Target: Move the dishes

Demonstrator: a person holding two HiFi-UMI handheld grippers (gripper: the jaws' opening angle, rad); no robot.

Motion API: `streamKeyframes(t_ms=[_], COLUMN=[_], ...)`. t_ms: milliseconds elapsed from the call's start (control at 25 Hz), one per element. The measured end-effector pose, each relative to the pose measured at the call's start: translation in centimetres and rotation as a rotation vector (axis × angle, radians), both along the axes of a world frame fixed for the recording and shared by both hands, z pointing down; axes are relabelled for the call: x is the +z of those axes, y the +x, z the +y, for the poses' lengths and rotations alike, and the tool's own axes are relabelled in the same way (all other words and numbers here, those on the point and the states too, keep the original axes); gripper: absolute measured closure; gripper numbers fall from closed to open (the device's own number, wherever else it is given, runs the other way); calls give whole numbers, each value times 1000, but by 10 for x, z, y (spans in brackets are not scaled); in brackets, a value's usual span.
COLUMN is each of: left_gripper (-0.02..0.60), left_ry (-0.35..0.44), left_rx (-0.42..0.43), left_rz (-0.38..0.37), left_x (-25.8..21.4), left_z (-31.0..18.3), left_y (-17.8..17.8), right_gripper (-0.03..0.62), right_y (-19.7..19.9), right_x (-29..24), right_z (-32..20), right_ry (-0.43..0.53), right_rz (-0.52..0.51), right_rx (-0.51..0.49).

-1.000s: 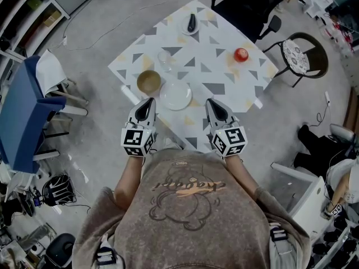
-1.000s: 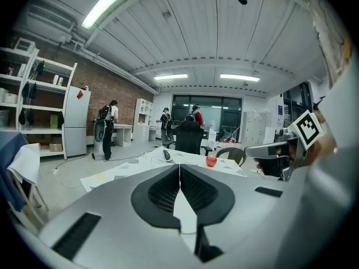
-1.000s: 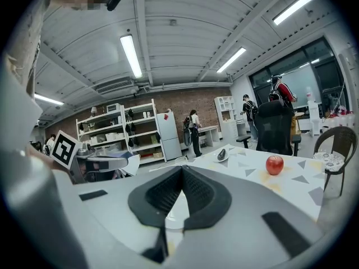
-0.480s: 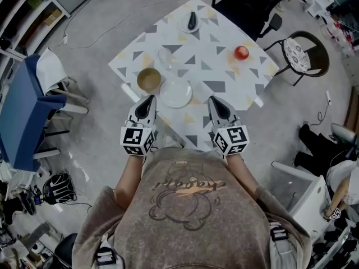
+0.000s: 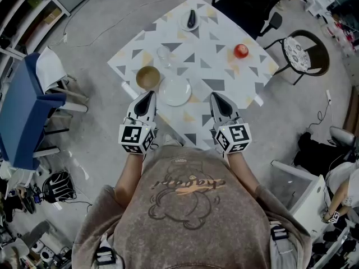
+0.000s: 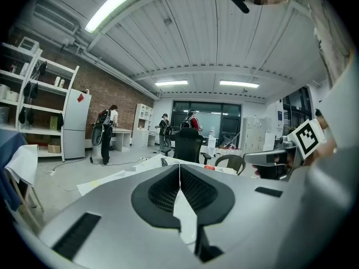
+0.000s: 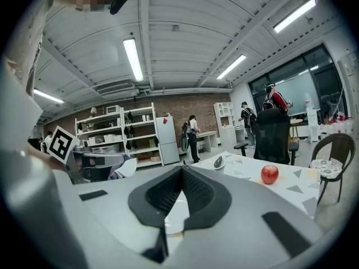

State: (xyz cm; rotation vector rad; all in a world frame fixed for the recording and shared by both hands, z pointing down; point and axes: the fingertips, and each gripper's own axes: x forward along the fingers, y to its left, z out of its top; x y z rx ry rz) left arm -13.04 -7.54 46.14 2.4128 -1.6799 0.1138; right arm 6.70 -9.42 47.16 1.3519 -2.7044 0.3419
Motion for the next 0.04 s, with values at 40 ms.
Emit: streamKeyframes(t_ms=[40], left_gripper=[561], left_ry=[1], left_rx=[-3], left_rz=[4], left_x=[0], left_z=[-1], left_y=[0], right_gripper=[591], right_y=[0], right_x=[-1], right_z=[-1], right_ry=[2], right_rz=[-1], right_rx=[-1])
